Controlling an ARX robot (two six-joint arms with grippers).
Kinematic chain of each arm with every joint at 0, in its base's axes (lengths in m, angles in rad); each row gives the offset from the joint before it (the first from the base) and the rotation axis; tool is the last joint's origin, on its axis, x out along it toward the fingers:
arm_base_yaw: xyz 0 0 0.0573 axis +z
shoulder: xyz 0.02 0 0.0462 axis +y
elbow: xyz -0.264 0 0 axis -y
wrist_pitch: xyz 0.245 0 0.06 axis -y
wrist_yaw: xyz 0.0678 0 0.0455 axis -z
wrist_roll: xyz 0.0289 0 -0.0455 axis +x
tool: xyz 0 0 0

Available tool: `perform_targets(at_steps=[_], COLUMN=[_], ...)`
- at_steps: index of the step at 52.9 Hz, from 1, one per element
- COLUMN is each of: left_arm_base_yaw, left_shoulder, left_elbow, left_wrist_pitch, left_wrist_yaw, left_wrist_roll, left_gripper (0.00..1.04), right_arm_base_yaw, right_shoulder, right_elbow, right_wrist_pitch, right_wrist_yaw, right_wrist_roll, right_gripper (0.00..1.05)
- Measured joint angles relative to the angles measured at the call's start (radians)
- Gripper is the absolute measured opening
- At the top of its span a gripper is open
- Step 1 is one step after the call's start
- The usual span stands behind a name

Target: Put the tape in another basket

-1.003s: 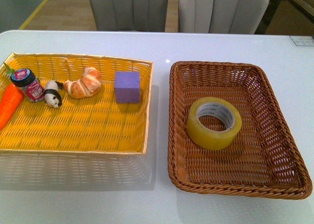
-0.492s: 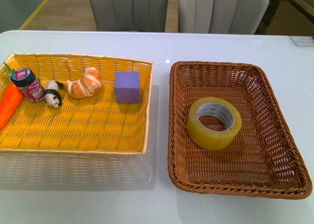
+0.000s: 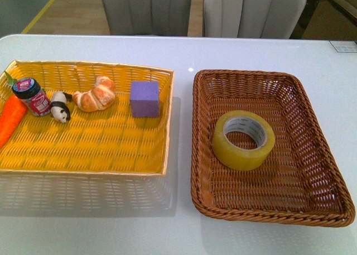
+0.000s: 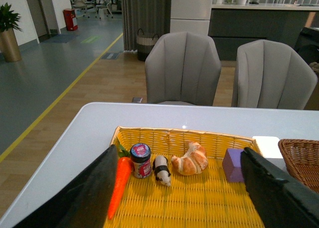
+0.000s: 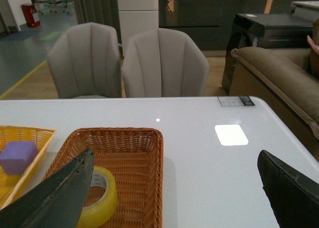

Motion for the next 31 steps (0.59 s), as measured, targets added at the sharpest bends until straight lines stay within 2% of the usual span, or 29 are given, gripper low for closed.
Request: perform_targets(at_steps=[6,31], left_arm_base_yaw=[0.0,0.0], left_shoulder=[0.0,0.0], left_elbow=[0.0,0.0], left_wrist_pitch=[0.0,0.0], left_wrist_yaw=[0.0,0.0], left_wrist_roll=[0.0,0.002], left_gripper=[0.97,0.96], right_arm_base_yaw=[0.0,0.0], right_shoulder=[0.0,0.0], right_elbow=[0.0,0.0], right_wrist_pitch=[0.0,0.0], right_wrist_yaw=[0.0,0.0], right_wrist_roll=[0.0,0.0], right_gripper=[0.96,0.96])
